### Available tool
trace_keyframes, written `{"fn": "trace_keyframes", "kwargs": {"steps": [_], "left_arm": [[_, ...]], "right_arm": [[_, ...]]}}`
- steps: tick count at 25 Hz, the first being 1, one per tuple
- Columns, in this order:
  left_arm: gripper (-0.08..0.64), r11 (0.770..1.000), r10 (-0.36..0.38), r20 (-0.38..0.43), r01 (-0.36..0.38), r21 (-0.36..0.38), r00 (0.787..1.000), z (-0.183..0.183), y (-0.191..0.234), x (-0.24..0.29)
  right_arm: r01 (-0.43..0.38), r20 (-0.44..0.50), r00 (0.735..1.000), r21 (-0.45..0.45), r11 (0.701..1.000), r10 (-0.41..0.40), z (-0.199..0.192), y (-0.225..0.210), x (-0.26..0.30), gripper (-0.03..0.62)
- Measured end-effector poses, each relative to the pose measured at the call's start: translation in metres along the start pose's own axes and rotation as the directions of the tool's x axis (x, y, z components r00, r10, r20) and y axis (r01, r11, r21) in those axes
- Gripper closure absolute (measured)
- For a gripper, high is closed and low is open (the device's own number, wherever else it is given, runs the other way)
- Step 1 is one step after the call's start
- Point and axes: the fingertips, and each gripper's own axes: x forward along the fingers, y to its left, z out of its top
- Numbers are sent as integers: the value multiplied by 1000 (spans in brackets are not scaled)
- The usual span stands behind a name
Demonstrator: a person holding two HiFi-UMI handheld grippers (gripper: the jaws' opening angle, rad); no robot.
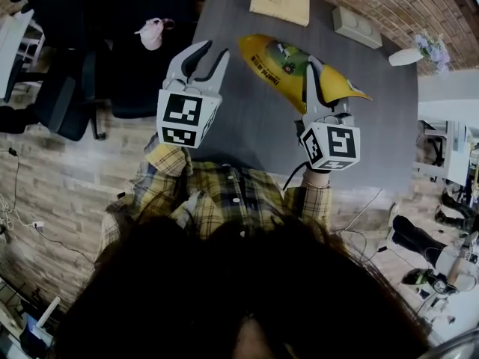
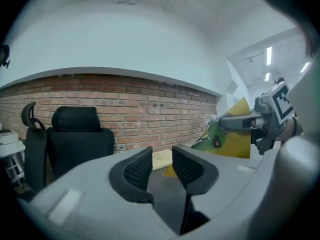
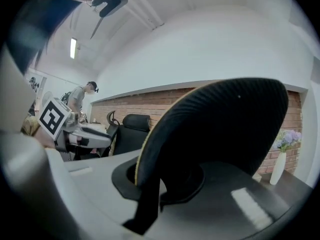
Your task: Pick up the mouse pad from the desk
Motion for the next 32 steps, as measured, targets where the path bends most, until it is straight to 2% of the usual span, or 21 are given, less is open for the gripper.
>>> {"fn": "trace_keyframes", "kwargs": {"steps": [8,32], "left_arm": [[561,999,40,13,-40,6,999,3,4,-5],[563,999,44,16,-44,1,999,1,13,-1]], "right_arm": [[27,9,1000,16,1000,-27,-1,-10,-4,578],[9,-26,1000,40,999,-8,-13,-6,15,579]]}}
